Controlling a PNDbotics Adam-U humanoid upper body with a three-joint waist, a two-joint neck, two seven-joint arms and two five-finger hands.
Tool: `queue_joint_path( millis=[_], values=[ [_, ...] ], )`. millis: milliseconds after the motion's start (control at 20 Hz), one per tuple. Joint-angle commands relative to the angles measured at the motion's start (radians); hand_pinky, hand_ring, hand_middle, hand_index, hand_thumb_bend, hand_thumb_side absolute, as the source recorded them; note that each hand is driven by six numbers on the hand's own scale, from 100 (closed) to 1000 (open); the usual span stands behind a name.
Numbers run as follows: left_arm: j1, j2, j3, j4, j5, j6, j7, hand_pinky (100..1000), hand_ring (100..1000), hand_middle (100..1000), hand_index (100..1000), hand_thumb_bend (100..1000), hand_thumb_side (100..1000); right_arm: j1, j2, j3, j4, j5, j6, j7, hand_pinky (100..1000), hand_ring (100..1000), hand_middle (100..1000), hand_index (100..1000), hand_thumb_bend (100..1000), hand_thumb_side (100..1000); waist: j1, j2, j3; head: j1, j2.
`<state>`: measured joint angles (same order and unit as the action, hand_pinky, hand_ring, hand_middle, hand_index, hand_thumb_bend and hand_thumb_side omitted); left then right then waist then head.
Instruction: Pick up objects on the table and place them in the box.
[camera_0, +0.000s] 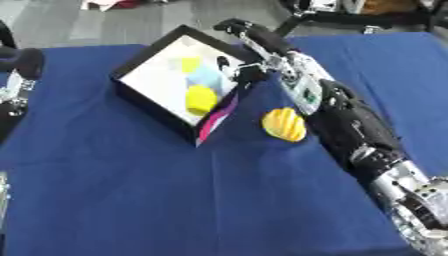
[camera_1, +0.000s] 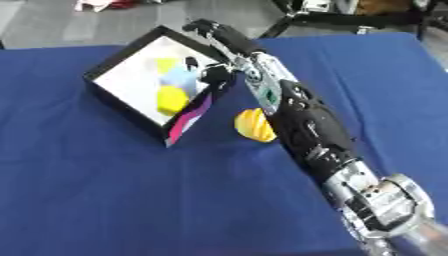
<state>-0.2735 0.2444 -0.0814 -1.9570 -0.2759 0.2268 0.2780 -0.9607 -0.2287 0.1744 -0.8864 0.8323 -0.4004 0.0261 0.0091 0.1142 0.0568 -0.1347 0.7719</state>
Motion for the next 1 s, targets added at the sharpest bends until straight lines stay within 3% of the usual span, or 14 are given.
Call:
queue_joint_path(
  millis=[50,300,500,550,750,1000],
  values=[
    [-0.005,0.017,0.007,-0.008,0.000,0.000,0.006,823,602,594,838,758,697,-0.010,-0.063,0.008,-0.098,-0.091,0.005,0.039,862,858,865,913,100,242,-0.006,-0.014,-0.005,0.009,-0.002],
    [0.001,0.023,0.013,-0.008,-0.003,0.003,0.010,823,602,599,837,757,698,0.043,-0.156,0.044,-0.273,-0.261,0.030,0.154,862,846,833,914,100,223,-0.009,-0.017,-0.019,0.019,-0.002],
    [0.010,0.032,0.019,-0.004,-0.007,0.007,0.015,823,603,600,838,757,699,0.159,-0.272,0.096,-0.491,-0.373,0.029,0.336,875,855,803,910,100,198,-0.017,-0.022,-0.033,0.033,-0.002],
    [0.011,0.033,0.019,-0.003,-0.008,0.007,0.016,822,603,600,838,756,700,0.184,-0.291,0.101,-0.532,-0.385,0.037,0.380,889,869,814,916,100,245,-0.019,-0.022,-0.035,0.035,-0.002],
    [0.015,0.036,0.024,-0.003,-0.010,0.009,0.018,824,604,601,839,755,701,0.322,-0.347,0.097,-0.644,-0.323,0.042,0.520,895,875,826,916,100,379,-0.021,-0.023,-0.043,0.039,-0.002],
    [0.019,0.039,0.024,-0.002,-0.008,0.008,0.012,826,613,604,841,746,704,0.404,-0.360,0.093,-0.594,-0.195,0.054,0.533,906,887,860,934,100,507,-0.021,-0.027,-0.049,0.040,-0.002]
  ],
)
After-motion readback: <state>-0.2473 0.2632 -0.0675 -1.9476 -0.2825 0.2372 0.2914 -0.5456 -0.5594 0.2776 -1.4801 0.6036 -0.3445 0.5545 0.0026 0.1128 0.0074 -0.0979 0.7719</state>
